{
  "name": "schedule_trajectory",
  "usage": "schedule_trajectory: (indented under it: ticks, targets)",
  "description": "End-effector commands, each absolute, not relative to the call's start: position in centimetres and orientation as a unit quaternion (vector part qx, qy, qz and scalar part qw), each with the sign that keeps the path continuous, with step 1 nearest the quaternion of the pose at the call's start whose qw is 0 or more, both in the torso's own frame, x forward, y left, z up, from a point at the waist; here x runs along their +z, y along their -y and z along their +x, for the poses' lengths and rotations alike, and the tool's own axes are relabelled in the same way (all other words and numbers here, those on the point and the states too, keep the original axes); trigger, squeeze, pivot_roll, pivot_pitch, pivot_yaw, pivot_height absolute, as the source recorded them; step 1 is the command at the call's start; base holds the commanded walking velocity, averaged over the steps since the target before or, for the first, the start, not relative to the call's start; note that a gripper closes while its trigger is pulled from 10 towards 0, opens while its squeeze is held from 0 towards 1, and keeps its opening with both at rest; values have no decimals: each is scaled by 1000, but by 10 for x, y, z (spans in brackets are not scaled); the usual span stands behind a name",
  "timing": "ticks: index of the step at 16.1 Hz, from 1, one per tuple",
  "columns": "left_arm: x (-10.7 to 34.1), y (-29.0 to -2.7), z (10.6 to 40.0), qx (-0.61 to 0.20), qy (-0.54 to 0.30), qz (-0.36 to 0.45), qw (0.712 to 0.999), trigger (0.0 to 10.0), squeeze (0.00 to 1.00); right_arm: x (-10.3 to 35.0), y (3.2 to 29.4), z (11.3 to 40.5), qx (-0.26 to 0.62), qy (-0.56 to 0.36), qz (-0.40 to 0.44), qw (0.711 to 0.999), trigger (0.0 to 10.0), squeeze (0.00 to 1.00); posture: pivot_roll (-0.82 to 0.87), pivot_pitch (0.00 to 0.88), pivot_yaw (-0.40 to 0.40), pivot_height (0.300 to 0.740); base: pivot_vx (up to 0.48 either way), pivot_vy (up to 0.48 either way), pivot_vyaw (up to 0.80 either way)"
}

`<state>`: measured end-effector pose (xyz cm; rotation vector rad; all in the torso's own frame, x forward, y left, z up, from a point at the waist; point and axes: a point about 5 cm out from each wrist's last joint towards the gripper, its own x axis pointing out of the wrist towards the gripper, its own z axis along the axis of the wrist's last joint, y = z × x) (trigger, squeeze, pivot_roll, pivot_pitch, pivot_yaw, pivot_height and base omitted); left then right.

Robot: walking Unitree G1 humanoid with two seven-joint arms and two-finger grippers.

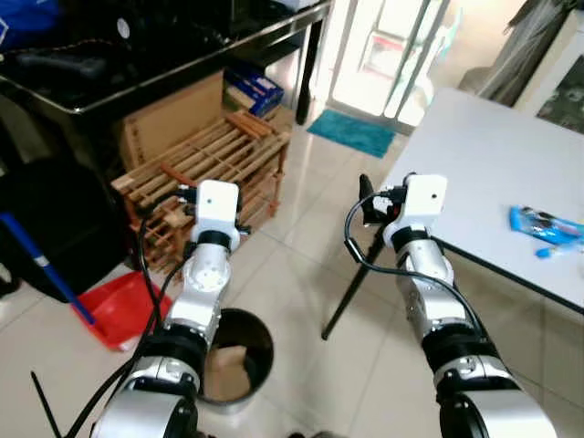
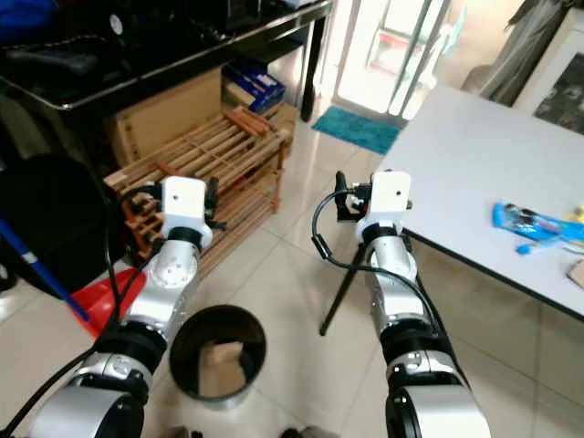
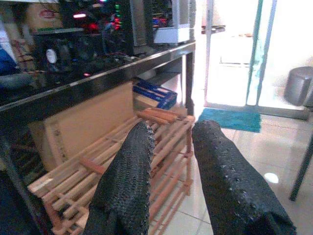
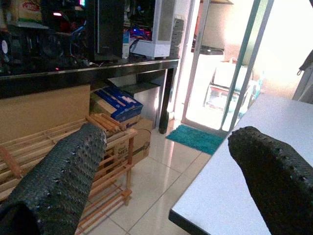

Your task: Picking trash to rubbish bin

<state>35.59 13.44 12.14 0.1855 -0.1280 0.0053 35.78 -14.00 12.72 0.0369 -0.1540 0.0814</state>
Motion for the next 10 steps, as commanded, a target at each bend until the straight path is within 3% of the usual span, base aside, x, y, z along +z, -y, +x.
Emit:
schedule_trajectory:
  ticks: [1,2,9,10]
  targets:
    - [122,-133,357,1,61,96,993,10000,0,127,146,358,34,77,29,996,10000,0,-44,0,-99,740,0,-394,-519]
    - [121,-133,357,1,60,96,994,10000,0,127,147,358,33,78,28,996,10000,0,-46,0,-99,740,0,-401,-800]
    - [120,-131,356,-2,60,93,994,10000,0,128,144,356,40,90,29,995,10000,0,-44,0,-102,740,0,-473,0]
    - [120,-131,356,-3,60,93,994,10000,0,128,143,356,41,89,32,995,10000,0,-44,0,-103,740,0,-480,-800]
